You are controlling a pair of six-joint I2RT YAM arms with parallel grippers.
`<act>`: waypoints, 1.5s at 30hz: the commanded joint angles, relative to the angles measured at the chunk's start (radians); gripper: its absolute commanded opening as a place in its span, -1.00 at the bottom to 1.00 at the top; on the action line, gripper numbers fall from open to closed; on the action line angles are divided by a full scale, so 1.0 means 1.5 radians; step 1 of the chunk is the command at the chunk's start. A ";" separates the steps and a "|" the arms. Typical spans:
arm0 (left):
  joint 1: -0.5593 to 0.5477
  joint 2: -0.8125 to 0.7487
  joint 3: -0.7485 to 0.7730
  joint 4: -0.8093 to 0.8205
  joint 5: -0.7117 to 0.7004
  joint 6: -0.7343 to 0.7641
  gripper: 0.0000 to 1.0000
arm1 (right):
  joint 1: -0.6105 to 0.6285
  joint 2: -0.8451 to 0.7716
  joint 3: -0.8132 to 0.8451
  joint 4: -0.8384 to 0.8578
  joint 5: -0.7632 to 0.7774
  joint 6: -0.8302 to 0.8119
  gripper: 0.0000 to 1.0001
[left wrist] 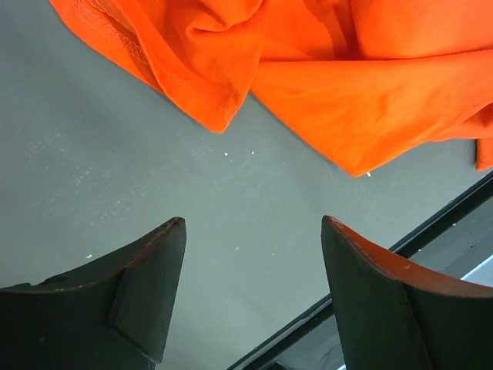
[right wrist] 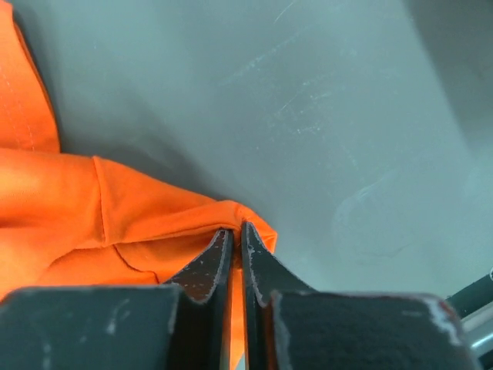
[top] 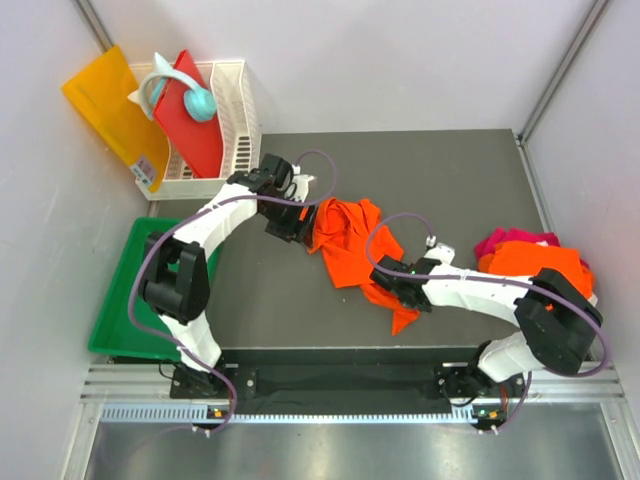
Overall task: Fold and stack the t-shirts
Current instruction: Flatten out the tshirt
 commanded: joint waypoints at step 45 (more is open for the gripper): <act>-0.209 0.009 -0.045 0.286 0.034 -0.096 0.52 | -0.029 -0.115 0.649 -0.184 0.184 -0.407 -1.00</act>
